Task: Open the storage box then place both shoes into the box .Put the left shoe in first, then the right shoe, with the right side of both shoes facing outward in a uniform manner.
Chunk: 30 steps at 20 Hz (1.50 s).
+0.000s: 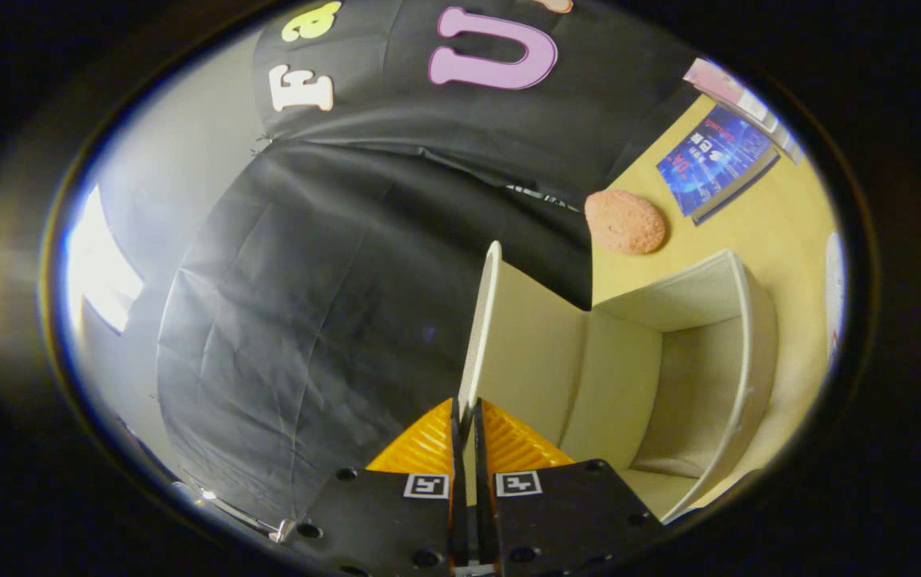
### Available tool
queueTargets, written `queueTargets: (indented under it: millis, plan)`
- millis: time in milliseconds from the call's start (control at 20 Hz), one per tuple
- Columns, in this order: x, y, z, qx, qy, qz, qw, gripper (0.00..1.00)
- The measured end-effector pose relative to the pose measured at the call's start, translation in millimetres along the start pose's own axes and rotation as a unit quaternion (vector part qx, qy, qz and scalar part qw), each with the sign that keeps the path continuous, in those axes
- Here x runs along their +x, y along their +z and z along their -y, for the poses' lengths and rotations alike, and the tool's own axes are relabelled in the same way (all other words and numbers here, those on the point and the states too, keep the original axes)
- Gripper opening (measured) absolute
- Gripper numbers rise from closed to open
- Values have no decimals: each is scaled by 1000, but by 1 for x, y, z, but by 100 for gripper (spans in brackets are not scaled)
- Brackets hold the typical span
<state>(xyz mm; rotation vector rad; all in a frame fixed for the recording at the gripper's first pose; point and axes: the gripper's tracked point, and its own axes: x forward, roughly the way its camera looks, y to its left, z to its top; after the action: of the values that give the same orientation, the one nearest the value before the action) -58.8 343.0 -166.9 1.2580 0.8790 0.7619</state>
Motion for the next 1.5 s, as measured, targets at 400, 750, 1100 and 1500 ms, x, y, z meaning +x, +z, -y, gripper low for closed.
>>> queueTargets:
  millis: [400,750,1100,1500]
  plan:
    - [77,-32,-19,-6,-30,-41,999,12]
    - [84,-33,6,-7,-87,-47,995,18]
    - [68,-38,29,-15,-104,-59,993,31]
    - [32,-14,43,-64,-120,-30,990,39]
